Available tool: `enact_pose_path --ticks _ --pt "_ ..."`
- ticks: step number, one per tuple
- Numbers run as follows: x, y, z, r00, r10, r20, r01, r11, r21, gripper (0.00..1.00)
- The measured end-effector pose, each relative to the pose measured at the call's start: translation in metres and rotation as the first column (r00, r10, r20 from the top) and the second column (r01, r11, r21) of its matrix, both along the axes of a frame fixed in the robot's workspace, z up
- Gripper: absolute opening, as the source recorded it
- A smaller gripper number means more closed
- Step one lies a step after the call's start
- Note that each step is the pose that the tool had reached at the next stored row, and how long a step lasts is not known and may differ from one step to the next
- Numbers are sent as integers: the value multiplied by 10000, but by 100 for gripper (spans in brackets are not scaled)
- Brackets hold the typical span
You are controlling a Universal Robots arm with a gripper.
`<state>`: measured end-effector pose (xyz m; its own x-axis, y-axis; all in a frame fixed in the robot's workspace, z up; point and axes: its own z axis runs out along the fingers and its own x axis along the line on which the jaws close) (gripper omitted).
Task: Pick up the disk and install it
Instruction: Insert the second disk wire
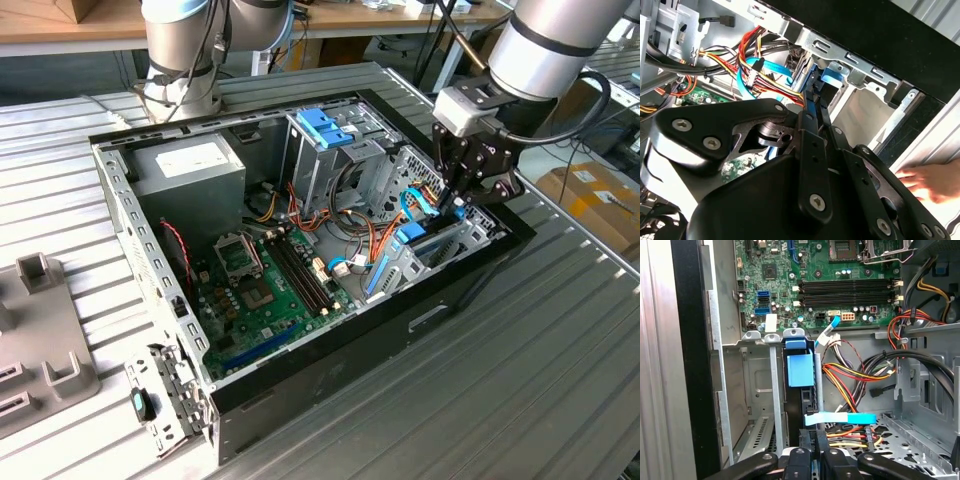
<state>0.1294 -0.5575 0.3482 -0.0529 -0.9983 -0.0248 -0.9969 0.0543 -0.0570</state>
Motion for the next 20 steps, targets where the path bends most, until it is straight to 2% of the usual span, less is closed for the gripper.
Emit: enact_pose_path --ticks 14,20 --pt "-2 0 -76 10000 0 0 0 10000 -5 16" --pt "-2 0 -80 10000 0 0 0 10000 -2 16"
